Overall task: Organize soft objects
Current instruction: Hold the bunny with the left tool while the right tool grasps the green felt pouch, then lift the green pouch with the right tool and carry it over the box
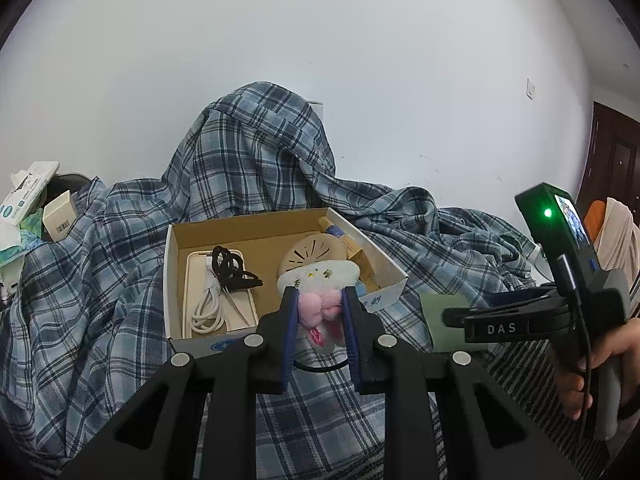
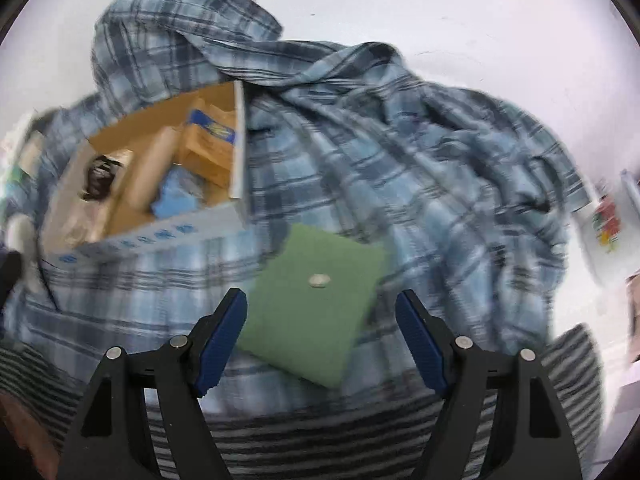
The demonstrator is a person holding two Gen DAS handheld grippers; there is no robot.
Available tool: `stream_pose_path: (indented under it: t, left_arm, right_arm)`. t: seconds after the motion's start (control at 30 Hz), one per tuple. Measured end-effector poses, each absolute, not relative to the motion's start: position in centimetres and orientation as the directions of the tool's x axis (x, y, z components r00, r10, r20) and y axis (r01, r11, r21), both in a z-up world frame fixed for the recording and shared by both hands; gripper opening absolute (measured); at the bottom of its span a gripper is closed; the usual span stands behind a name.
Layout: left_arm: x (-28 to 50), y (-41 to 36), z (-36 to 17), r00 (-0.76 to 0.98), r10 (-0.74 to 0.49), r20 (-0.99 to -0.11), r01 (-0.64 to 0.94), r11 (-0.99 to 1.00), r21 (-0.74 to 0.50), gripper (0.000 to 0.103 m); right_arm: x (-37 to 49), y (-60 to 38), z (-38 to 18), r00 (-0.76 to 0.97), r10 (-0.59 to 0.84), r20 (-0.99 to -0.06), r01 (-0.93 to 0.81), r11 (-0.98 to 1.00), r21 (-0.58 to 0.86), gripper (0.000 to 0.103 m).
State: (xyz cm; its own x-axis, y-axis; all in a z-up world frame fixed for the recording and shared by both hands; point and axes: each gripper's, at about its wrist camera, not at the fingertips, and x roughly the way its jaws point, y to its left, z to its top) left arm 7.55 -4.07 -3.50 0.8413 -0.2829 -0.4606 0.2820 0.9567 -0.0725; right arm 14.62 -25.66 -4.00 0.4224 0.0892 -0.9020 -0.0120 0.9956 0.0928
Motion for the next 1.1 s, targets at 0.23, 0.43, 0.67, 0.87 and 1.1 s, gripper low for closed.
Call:
stream_pose_path:
  t: [0.23,0.43,0.67,0.87,1.1]
  left_arm:
    - [7.6,-3.8,-3.5,0.840,-0.284,-0.462,0.276,0.957,-0.086,0.023]
    - [7.6,-4.1,-3.5,0.838,-0.285,-0.466,0.283,0.956,-0.077,0.023]
    - [7.8,-4.1,-3.6,0.834,-0.285,-0.472,0.283,0.956,-0.078,0.023]
    - [7.8,-4.0,-3.6,0.833,-0.285,-0.474,0.283,0.956,-0.077,0.023]
    - [7.8,-4.2,-3.6,0.834,-0.286,-0.472,0.283,0.956,-0.078,0.023]
  right_arm:
    - [16.4,-24.2,-6.0,0.354,0.109,-0.929,0.058,0.989,0.138,0.076]
    - [17.3,-23.4,-7.1,0.359,0.035,-0.933,0.038,0.998,0.052,0.074]
    - [16.0,-24.3,-7.6,0.356,0.005,-0.934,0.046,0.999,0.023,0.075]
    - [15.4,-24.8,-7.4,0.370,-0.004,-0.929,0.055,0.998,0.017,0.076]
    - [14.6,-24.4,-6.8,0.415,0.019,-0.910,0.024,0.999,0.031,0.071]
